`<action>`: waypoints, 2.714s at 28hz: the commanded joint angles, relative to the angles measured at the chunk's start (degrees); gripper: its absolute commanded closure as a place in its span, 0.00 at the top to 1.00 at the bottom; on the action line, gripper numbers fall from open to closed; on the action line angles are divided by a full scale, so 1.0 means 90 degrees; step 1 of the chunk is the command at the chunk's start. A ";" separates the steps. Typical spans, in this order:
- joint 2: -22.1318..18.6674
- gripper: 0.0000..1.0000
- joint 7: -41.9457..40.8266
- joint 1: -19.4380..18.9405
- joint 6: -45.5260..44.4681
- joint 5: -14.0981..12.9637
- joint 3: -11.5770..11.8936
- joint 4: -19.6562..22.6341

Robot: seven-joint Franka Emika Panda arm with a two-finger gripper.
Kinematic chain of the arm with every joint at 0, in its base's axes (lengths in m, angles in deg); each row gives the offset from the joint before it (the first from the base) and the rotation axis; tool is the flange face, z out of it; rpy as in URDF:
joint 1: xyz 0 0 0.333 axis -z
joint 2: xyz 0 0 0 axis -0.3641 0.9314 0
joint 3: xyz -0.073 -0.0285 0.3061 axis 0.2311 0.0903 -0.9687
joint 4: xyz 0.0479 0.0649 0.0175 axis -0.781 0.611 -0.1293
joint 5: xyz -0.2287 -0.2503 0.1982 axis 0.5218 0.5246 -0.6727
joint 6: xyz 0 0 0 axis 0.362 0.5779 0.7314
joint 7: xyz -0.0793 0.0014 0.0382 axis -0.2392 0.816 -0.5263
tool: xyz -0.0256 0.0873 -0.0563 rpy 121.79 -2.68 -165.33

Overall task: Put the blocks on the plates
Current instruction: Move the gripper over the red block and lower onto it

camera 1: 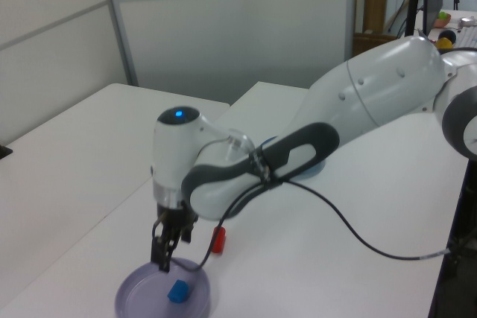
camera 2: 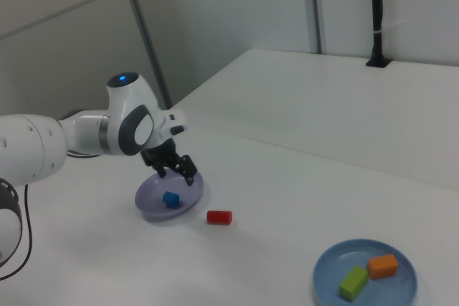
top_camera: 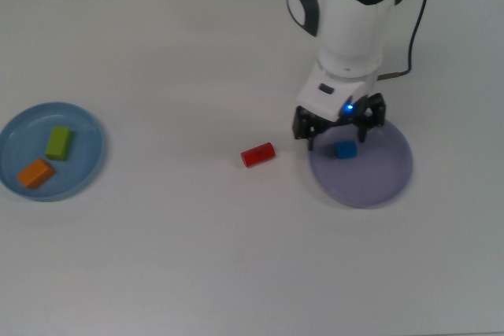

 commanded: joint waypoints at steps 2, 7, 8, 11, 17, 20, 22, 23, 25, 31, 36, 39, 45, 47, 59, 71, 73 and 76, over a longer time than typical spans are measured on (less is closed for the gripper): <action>-0.0258 1.00 -0.0472 0.0339 -0.0319 0.0090 0.0177 0.0084; -0.0277 1.00 -0.2102 0.0651 -0.0855 0.0081 0.0177 0.0084; -0.0297 1.00 -0.2366 0.0700 -0.0963 0.0081 0.0177 0.0084; -0.0317 1.00 -0.3275 0.0798 -0.1256 0.0090 0.0177 0.0113; -0.0239 1.00 -0.3706 0.0876 -0.1247 0.0168 0.0187 0.0289; -0.0112 1.00 -0.3707 0.0876 -0.1208 0.0237 0.0187 0.0279; -0.0063 1.00 -0.3707 0.0876 -0.1179 0.0276 0.0187 0.0289; -0.0043 1.00 -0.3707 0.0876 -0.1169 0.0276 0.0187 0.0289; 0.0044 1.00 -0.3697 0.0876 -0.1169 0.0286 0.0187 0.0279; 0.0210 1.00 -0.3687 0.1013 -0.1023 0.0344 0.0187 0.0279; 0.0260 0.77 -0.3648 0.1052 -0.0905 0.0257 0.0177 0.0279; 0.0269 0.60 -0.3638 0.1042 -0.0895 0.0247 0.0177 0.0279; 0.0318 0.56 -0.3619 0.1033 -0.0895 0.0237 0.0177 0.0279; 0.0318 0.61 -0.3609 0.1013 -0.0895 0.0237 0.0167 0.0269; 0.0191 1.00 -0.3502 0.1003 -0.0964 0.0256 0.0167 0.0279; 0.0386 1.00 -0.2925 0.0867 -0.0154 0.0247 0.0109 0.0367; 0.0445 1.00 -0.2925 0.0857 -0.0056 0.0247 0.0109 0.0357; 0.0513 0.91 -0.2935 0.0827 -0.0026 0.0256 0.0109 0.0357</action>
